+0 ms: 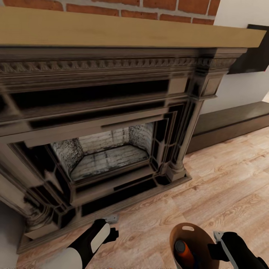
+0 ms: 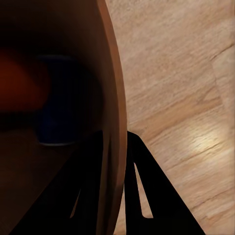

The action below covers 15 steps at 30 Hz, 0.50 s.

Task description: Put the three can of soda from the living room inside the tash can in the kitchen.

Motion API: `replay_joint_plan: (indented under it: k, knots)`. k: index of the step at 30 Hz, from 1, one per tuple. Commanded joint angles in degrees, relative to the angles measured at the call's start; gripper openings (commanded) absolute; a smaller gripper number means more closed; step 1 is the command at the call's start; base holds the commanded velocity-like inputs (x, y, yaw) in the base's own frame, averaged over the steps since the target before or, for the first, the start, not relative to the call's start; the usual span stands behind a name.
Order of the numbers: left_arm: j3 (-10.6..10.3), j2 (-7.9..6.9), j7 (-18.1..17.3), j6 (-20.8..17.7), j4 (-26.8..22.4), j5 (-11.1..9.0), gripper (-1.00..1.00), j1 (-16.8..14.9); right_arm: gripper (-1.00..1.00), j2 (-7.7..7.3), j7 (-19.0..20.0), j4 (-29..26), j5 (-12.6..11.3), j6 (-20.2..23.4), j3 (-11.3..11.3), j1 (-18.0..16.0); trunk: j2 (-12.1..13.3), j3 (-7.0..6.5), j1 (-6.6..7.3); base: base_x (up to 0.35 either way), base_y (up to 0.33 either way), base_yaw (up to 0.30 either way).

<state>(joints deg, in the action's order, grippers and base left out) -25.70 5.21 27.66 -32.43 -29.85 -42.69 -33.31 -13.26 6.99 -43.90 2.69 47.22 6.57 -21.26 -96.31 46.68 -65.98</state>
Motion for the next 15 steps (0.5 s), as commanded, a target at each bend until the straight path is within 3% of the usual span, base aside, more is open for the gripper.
replay_joint_plan:
  k: [1, 6, 15]
  knots:
    - [-0.01, -0.01, -0.56, 0.00, 0.13, 0.02, 1.00, 0.00, -1.00, 0.00, 0.31, -0.01, -0.44, 0.03, 0.06, -0.03, 0.00, 0.09, 0.00, 0.000, 0.000, 0.000]
    - [-0.04, -0.02, -3.13, 0.00, 0.53, 0.19, 1.00, 0.00, -1.00, -0.01, 0.31, -0.03, -0.32, 0.06, 0.16, -0.17, 0.00, 0.55, 0.00, 0.000, 0.000, 0.000]
    - [-0.05, -0.05, -4.22, 0.30, 1.54, 0.25, 1.00, 0.00, -1.00, -0.01, 0.31, -0.05, -0.24, 0.07, 0.15, -0.31, 0.00, 1.39, 0.00, 0.000, 0.000, 0.000]
